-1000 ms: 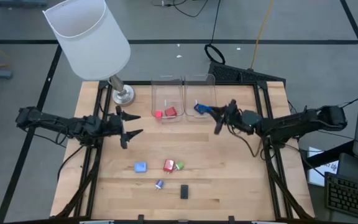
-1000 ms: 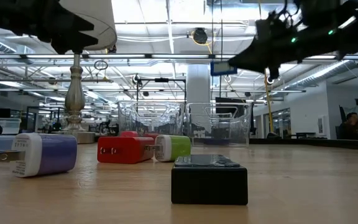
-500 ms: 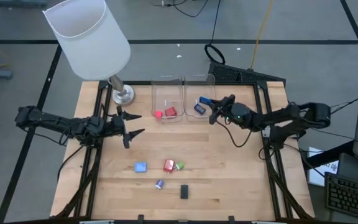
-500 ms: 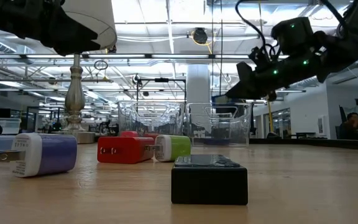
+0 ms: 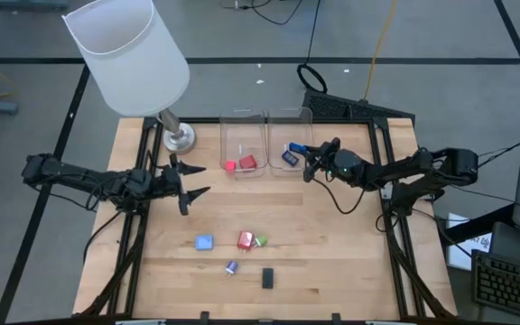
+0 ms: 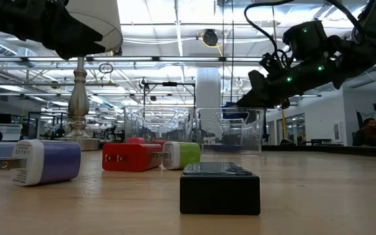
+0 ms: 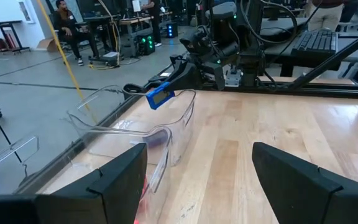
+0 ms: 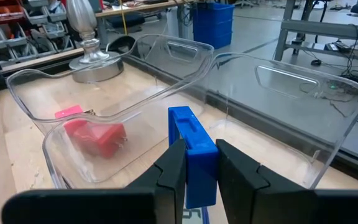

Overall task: Pick & Place Office items
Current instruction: Put the blue timer into the right transparent bin

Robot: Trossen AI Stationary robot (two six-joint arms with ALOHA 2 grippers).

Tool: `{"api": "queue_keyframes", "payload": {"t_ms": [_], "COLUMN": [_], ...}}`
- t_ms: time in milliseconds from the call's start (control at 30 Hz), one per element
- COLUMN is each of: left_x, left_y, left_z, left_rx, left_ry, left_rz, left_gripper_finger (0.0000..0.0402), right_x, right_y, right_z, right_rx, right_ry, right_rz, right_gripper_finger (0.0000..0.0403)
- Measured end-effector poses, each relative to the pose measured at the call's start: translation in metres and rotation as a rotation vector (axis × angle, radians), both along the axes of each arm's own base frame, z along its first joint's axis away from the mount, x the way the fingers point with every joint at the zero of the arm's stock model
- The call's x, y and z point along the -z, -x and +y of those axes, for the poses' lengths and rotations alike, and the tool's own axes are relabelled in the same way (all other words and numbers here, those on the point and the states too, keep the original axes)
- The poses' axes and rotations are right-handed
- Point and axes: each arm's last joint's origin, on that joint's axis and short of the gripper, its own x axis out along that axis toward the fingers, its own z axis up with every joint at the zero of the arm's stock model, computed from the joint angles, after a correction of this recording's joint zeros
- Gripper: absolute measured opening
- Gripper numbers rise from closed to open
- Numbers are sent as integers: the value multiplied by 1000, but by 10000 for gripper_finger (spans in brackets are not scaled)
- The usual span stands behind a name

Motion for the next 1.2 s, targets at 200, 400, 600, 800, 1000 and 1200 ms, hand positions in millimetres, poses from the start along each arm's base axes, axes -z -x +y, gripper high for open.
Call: {"api": "queue_keyframes", "payload": {"t_ms": [200,400,600,800,1000,1200], "left_x": [0,0,0,0,0,0], "left_y": [0,0,0,0,0,0], "left_z": [0,0,0,0,0,0], "left_rx": [-1,-2,-2,-2,-2,-2], "left_ry": [10,13,14,14,14,14], "left_rz": [-3,-3,-4,-4,-3,-3], "left_gripper_finger": [294,294,294,294,294,294], "right_x": [0,1,3,4,4,4], "right_y": [0,2,3,3,3,3], "right_z": [0,-2,-2,-2,-2,-2], "right_rx": [1,97,103,103,104,104], "right_ry": [0,18,16,13,11,10], "right_rz": [0,26,42,48,51,51], "right_gripper_finger": [65,69,66,80,81,89]}}
